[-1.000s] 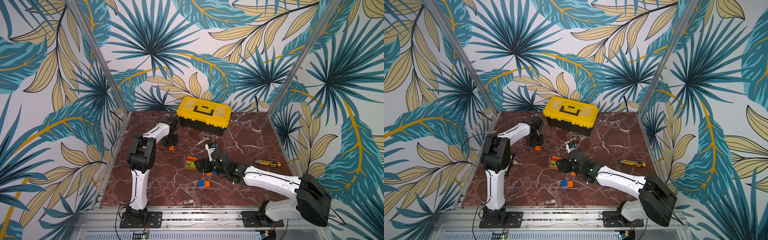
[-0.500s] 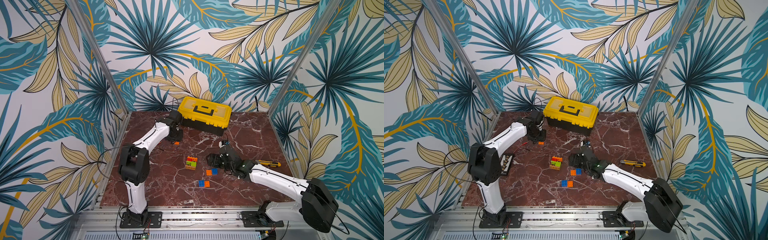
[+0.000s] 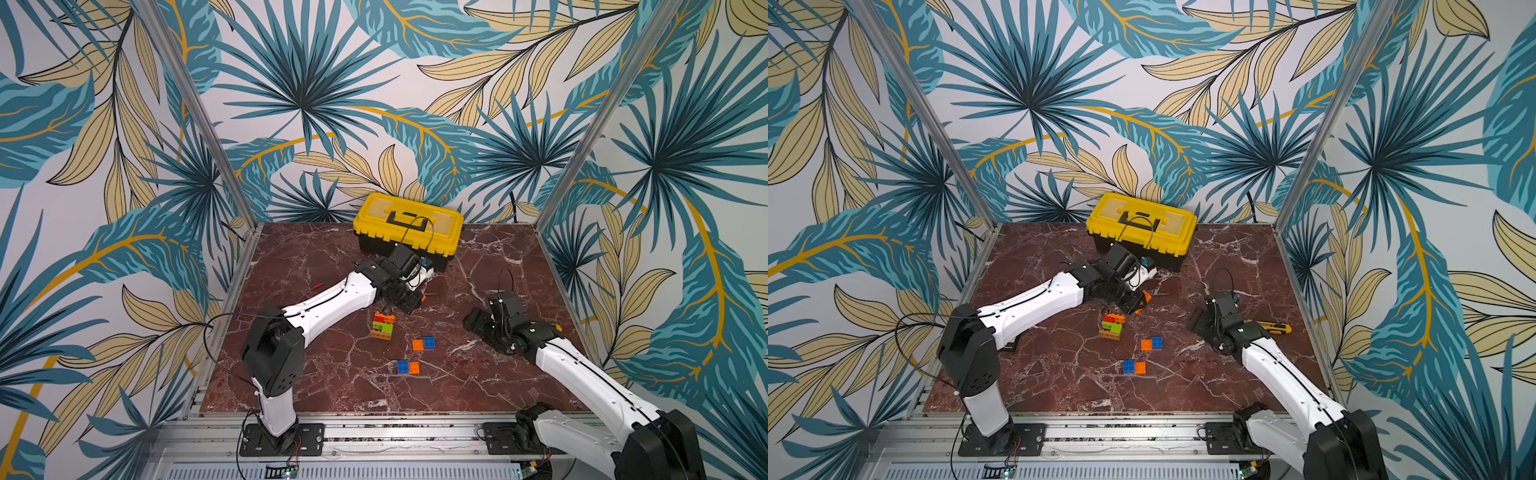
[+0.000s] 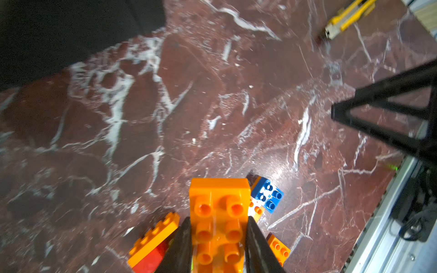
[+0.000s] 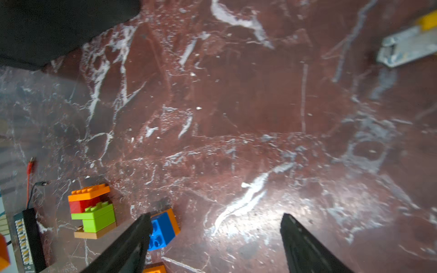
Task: Assemble the number 5 with lego
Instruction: Pick up the lego brick from the center of the board, then place the lego brick at the center of the board.
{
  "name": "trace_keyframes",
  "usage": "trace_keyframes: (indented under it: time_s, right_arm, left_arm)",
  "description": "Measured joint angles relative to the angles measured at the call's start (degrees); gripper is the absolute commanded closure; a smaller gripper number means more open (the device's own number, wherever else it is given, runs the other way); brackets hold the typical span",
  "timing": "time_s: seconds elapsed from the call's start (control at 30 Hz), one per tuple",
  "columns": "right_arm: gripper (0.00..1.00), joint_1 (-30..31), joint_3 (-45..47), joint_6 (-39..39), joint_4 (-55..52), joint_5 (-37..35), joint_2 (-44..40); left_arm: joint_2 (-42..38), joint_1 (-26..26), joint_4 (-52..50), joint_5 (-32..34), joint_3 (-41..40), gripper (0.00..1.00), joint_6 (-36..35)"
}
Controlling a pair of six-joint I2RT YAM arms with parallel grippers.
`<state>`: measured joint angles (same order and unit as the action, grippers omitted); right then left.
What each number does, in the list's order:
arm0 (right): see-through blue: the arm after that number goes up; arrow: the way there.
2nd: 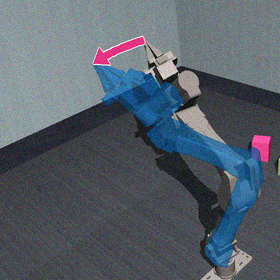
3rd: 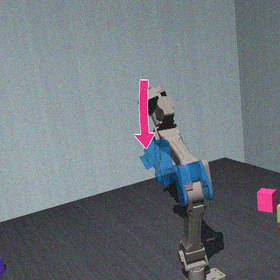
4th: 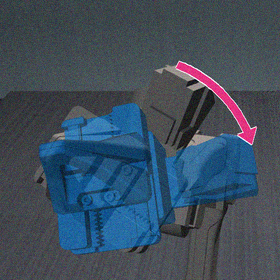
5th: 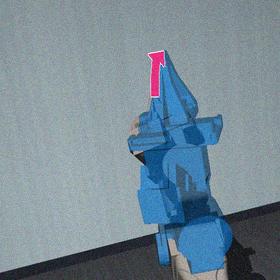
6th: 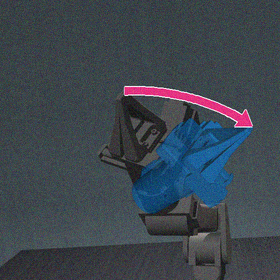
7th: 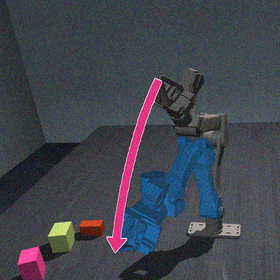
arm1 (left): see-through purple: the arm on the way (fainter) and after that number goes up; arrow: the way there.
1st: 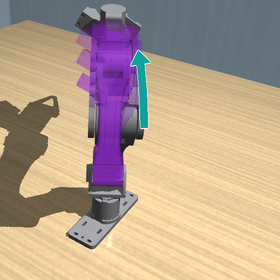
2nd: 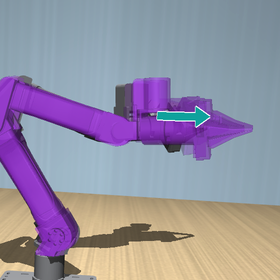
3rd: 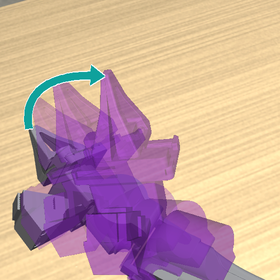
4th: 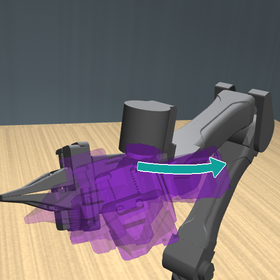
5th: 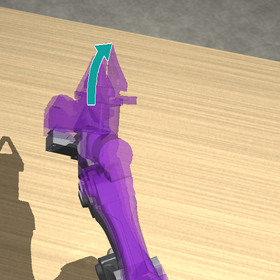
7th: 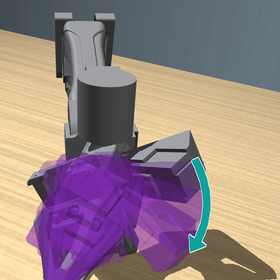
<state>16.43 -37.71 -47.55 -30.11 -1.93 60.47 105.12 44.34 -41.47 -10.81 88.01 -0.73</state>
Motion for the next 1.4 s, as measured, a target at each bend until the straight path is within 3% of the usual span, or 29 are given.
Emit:
trace_keyframes:
  time_s: [0.13,0.3,0.6,1.0,1.2,1.4]
  right_arm:
    - [0.12,-3.82,0.87,0.22,-3.06,1.29,-2.58]
    - [0.13,-6.75,3.80,-0.37,-3.65,2.49,-6.19]
    - [0.13,-7.32,7.41,-1.79,-2.29,5.95,-7.58]
    - [0.11,-7.34,8.35,-2.86,-4.52,1.01,-14.27]
    - [0.12,-7.34,8.37,-3.23,-5.53,-0.74,-15.43]
    - [0.13,-7.34,8.37,-2.93,-5.75,-0.59,-15.52]
  left_arm:
    - [7.08,3.39,-1.57,-0.26,5.25,0.77,-6.38]
    - [15.50,3.78,-3.93,0.22,11.34,0.76,-13.64]
    - [24.06,4.48,-5.95,1.60,18.58,0.71,-21.68]
    - [28.28,7.89,-5.99,-1.62,23.80,0.64,-26.60]
    - [28.63,8.74,-6.05,-4.24,23.80,0.46,-26.84]
    - [28.61,8.90,-6.47,-4.66,24.76,0.40,-25.40]
